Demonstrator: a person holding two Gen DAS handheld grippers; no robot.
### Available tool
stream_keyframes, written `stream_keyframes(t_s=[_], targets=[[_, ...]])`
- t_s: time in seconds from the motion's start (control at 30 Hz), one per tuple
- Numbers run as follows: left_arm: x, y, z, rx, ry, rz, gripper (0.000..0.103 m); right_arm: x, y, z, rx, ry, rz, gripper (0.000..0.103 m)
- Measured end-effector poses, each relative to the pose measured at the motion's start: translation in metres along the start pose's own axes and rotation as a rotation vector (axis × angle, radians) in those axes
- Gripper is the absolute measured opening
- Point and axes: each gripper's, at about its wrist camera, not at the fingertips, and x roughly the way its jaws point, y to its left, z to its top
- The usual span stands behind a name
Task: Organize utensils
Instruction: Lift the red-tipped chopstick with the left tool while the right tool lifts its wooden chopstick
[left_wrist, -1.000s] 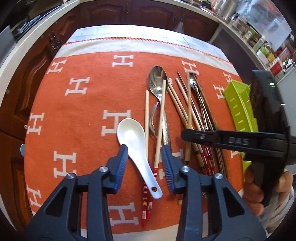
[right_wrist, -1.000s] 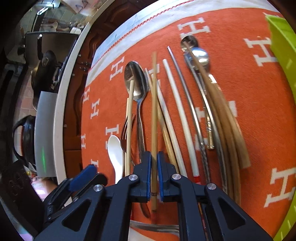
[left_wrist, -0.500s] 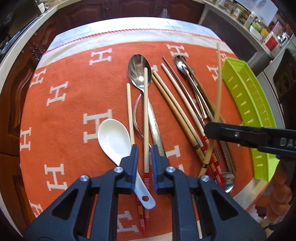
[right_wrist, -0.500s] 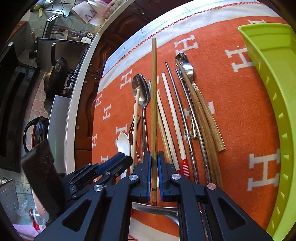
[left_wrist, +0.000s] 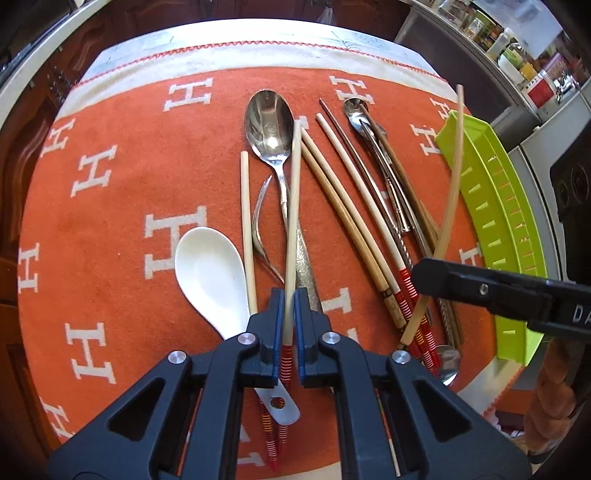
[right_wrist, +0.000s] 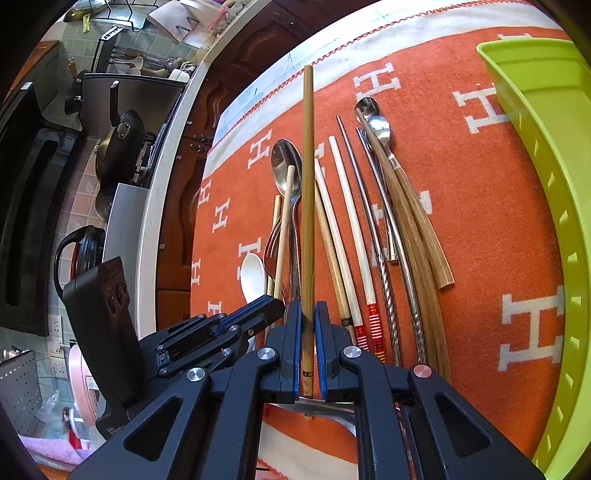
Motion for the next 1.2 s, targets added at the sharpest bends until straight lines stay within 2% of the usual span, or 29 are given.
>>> stream_keyframes(t_s=[0.33,0.5,0.7,0.8,0.93,1.03,1.2], targets=[[0.008,0.003,0.002,-0.009,0.053,-0.056,0.005,-0.007,-0.006,-0.003,0.003,0.004,0.012,0.007],[0.011,-0.001,0.004,-0.022,0.047,-0.027,0.005,-0.009,-0.007,-0.004,0.007,0.004,0.016,0.007],[0.003,0.007,0.001,-0.096,0.036,-0.032,0.003,-0.014,-0.005,-0.006,-0.001,-0.01,0.029,0.007],[-0.012,0.006,0.0,-0.107,0.001,-0.03,0.003,-0.022,-0.004,-0.008,-0.008,-0.041,0.052,0.007],[-0.046,-0.003,-0.002,-0.092,-0.069,-0.037,0.003,-0.047,0.008,-0.013,-0.072,-0.141,0.08,0.007],[-0.074,-0.016,-0.003,-0.075,-0.122,-0.046,0.003,-0.068,0.022,-0.017,-0.121,-0.195,0.08,0.007],[-0.111,-0.049,-0.007,-0.024,-0.193,-0.066,0.003,-0.103,0.026,-0.022,-0.127,-0.256,0.077,0.007]])
